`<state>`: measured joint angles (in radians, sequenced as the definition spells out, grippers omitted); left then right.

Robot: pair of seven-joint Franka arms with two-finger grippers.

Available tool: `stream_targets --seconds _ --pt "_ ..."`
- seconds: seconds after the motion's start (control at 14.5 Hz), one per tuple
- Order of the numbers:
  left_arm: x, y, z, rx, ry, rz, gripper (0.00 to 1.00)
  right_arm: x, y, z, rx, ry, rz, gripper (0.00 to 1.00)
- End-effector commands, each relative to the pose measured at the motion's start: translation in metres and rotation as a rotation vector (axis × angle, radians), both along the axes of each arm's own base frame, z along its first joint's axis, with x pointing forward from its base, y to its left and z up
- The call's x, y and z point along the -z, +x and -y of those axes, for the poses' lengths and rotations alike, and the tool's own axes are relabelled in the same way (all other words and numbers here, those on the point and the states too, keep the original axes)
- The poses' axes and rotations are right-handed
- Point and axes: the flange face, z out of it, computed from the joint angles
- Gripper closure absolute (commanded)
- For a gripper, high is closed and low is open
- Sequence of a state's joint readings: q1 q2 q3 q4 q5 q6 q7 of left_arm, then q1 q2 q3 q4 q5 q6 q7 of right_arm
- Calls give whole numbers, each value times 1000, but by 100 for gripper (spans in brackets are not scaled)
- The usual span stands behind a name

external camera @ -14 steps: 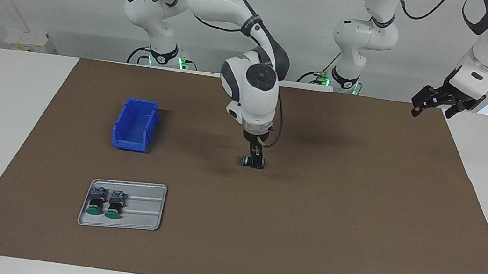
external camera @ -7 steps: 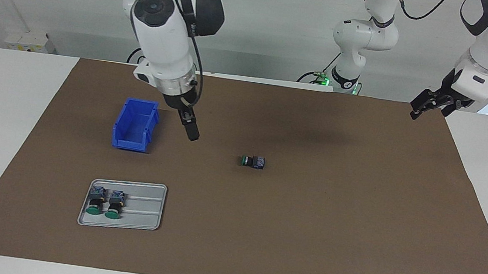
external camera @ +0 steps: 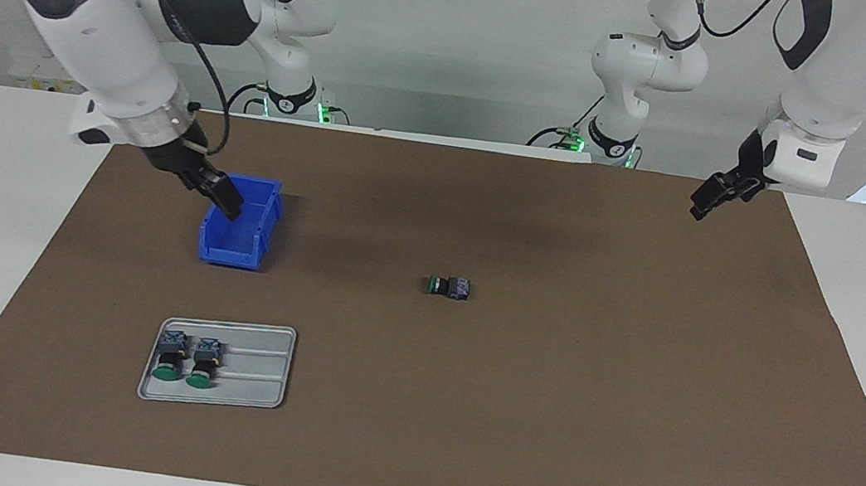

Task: Place and press button with both arms
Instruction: 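Retract the right gripper while the left gripper reaches in, then reach the left gripper over the green button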

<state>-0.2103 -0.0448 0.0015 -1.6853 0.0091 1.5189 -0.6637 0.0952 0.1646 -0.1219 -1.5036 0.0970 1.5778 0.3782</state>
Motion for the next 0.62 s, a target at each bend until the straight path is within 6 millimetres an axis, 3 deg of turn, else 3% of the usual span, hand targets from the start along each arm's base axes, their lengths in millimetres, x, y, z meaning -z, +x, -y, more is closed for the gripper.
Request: stream_targets --seconds 0.0,0.07,0.21,0.35,0.48,0.55 --pt "21 4 32 -133 -1 -8 0 1 -8 28 -187 -21 19 2" --pt "30 4 51 -173 12 -15 0 -2 -8 37 -213 -37 24 2" --pt "44 9 72 -268 3 -16 0 -7 -8 35 -253 -80 45 2" --pt "71 9 113 -330 18 -37 0 -13 -16 34 -292 -74 46 2" --pt "80 11 136 -432 3 -13 0 -11 -40 38 -315 -86 37 2" --pt "94 9 154 -465 6 -22 0 -11 -49 41 -312 -86 51 2"
